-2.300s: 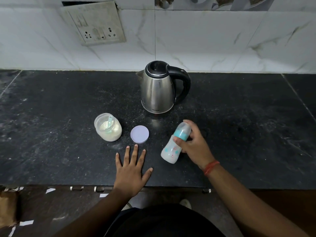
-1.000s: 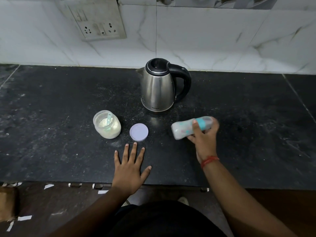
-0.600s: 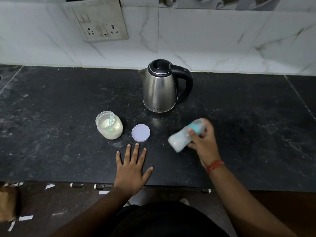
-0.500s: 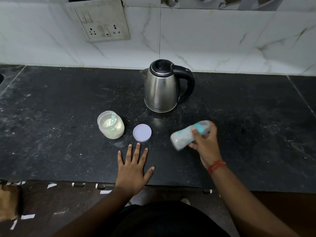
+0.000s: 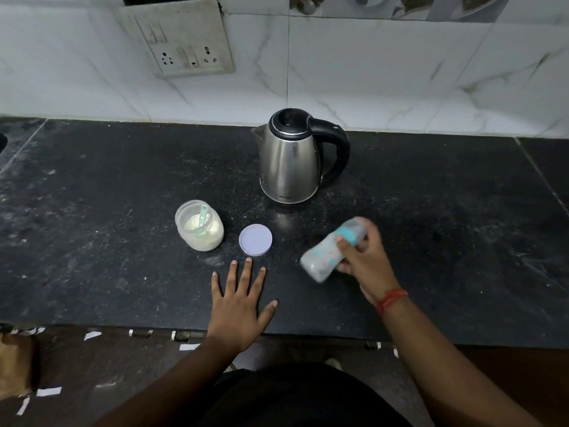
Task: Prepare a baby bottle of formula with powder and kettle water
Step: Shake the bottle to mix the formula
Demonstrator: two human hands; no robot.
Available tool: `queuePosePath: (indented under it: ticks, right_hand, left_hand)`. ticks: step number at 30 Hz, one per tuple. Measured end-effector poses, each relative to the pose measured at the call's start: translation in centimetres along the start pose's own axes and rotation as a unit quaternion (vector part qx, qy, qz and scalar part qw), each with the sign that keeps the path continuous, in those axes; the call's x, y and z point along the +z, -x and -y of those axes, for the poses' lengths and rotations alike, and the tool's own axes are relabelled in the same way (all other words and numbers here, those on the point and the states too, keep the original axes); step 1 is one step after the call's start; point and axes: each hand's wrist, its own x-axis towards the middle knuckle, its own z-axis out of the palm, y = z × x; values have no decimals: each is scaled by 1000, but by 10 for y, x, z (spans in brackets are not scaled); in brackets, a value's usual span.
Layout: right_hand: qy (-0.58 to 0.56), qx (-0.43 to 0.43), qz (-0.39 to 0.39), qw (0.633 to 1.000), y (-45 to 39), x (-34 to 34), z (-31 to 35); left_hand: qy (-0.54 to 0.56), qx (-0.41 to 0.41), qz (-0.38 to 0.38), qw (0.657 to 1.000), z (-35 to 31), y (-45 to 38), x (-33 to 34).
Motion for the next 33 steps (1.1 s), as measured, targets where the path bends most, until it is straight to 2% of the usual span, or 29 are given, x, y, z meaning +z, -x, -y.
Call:
queuePosePath:
  ticks: [1,2,4,5,6,8,9,12,13,16,17,20,24,27,28,31,33]
  right_hand:
    - [46,1,39,998,1,2,-2]
    - [56,-4,35,998,1,3,-2]
    - [-16,-32,-61,997,1,2,1]
    - [-42,-40,-81,995,-1,-1,1]
    - [-38,-33,-70,996,1,1,4]
    - [61,-15,30,998,3,2,3]
    - [81,-15,43,996,3,2,3]
    - [-22,-46,-76,996,1,0,5]
    - [-38,-45,-77,995,0,1,5]
    - [79,-12,58,995,5,3,1]
    - [88,-16,52,995,6,4,-1]
    - [-7,-39,-65,997,10,3,-6]
    - [61,-29,6,998,13,6,-7]
    - [-37,-40,-98,994,11,3,-2]
    - [-39,-40,-101,993,11,3,-1]
    - [75,-31,4,997,13,5,-2]
    - [45,-39,-39,997,12,4,-2]
  left_hand:
    - [0,0,0,1000,1,0,0]
    - [0,-1,1,1000,1,0,0]
    - [-1,-3,2,1000,0,-1,-1]
    - [-3,-4,3,1000,0,-1,-1]
    - [-3,-3,3,1000,0,0,-1]
    - [-1,-2,4,1000,1,0,-1]
    - [-2,-3,4,1000,1,0,-1]
    - [-4,-1,3,1000,-1,0,-1]
    - [-5,-1,2,1000,0,0,-2]
    - [-10,-2,4,1000,0,0,-1]
    - [-10,-2,5,1000,1,0,-1]
    - [-4,-4,6,1000,-1,0,-3]
    - [-1,-2,4,1000,-1,1,-5]
    - [-1,-5,5,1000,-3,1,-6]
    - [-2,-5,3,1000,-3,1,-6]
    - [-1,-5,0,1000,-2,1,-5]
    - [-4,-6,3,1000,-2,1,-6]
